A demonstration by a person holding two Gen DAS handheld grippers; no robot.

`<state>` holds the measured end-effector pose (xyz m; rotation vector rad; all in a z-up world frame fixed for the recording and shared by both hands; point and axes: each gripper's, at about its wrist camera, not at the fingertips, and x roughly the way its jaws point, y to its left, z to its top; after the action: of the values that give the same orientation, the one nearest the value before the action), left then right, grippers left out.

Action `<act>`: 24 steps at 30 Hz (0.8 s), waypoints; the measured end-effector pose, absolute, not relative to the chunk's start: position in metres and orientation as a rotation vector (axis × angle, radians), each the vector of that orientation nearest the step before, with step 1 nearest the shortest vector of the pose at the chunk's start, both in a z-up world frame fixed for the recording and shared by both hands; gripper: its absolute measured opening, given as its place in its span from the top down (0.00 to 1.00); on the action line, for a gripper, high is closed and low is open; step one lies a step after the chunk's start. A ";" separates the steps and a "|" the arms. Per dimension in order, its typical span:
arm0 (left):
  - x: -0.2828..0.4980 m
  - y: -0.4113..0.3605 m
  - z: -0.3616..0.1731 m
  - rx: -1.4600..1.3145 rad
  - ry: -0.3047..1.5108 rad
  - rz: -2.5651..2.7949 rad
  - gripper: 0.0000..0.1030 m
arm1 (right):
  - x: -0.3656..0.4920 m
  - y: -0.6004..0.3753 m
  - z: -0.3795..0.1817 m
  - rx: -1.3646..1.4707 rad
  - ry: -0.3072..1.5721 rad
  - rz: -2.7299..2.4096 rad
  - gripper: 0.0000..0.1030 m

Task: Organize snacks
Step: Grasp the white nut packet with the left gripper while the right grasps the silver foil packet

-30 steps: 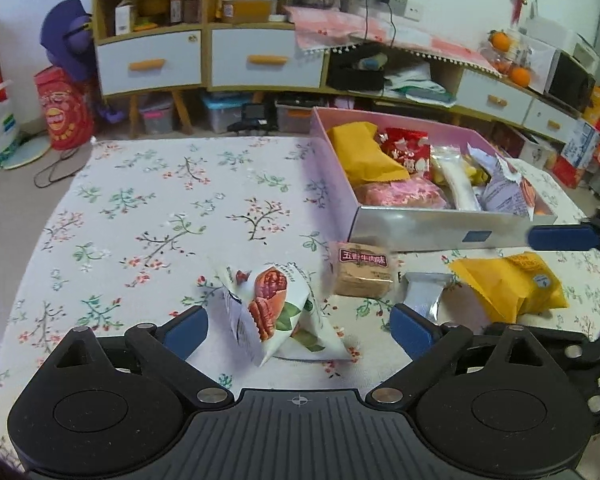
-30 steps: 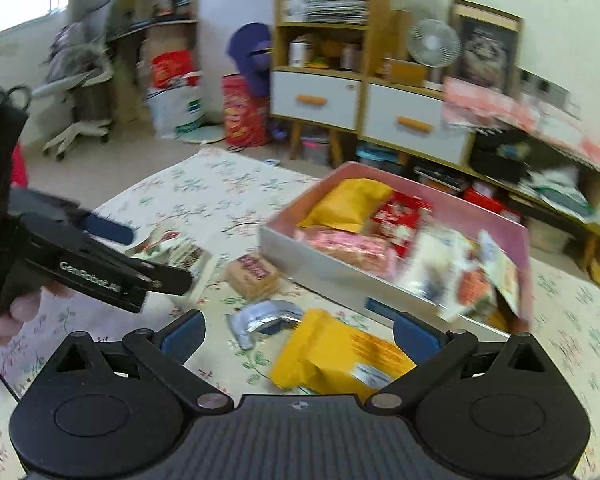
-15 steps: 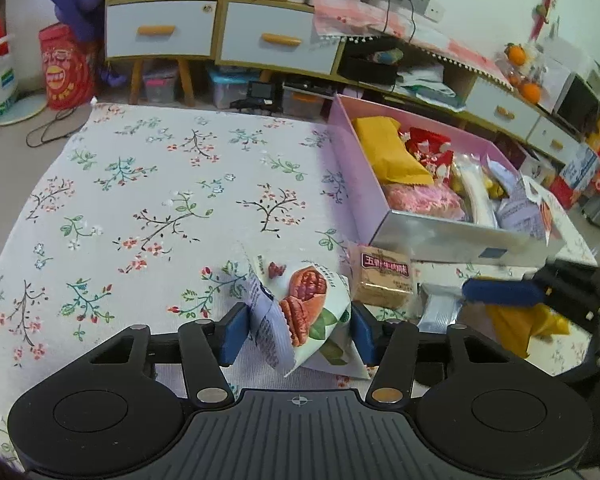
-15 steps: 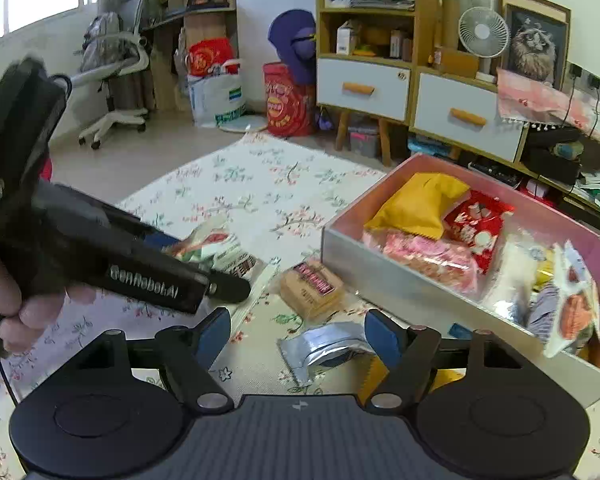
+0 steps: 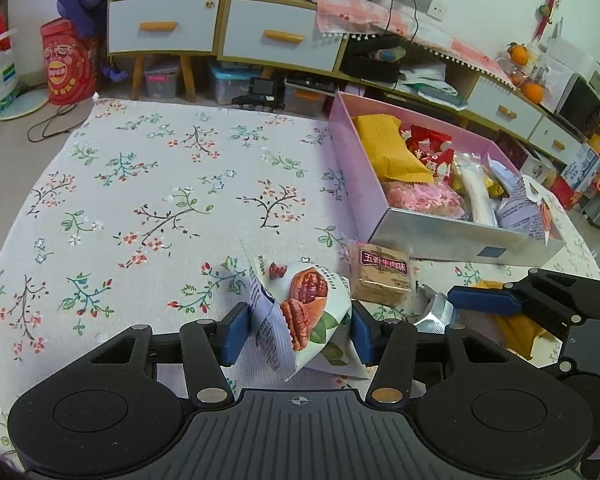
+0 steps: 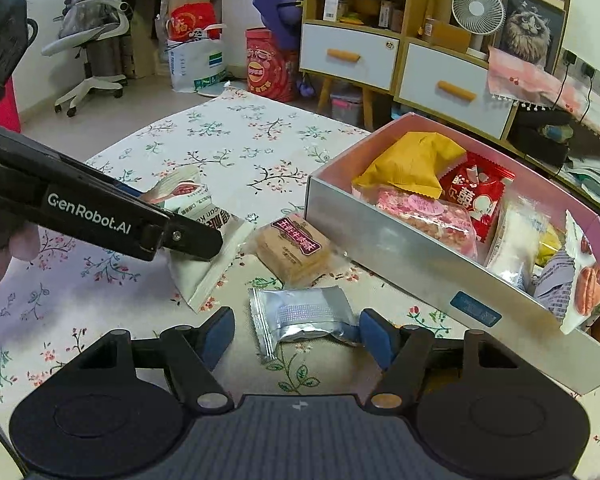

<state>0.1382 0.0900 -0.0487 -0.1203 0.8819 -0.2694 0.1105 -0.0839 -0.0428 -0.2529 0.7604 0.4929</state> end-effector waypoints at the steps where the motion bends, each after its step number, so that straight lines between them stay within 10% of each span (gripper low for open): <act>1: 0.138 0.090 -0.049 -0.119 0.882 -0.268 0.52 | 0.110 -0.084 -0.043 -0.254 0.759 0.490 0.62; 11: 0.138 0.087 -0.047 -0.110 0.890 -0.252 0.53 | 0.115 -0.087 -0.041 -0.250 0.749 0.444 0.85; 24: 0.135 0.082 -0.042 -0.090 0.891 -0.242 0.55 | 0.115 -0.093 -0.032 -0.238 0.763 0.422 0.91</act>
<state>0.1351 0.0821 -0.0424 -0.0903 0.8909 -0.2423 0.1148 -0.0934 -0.0324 -0.2377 0.7631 0.4223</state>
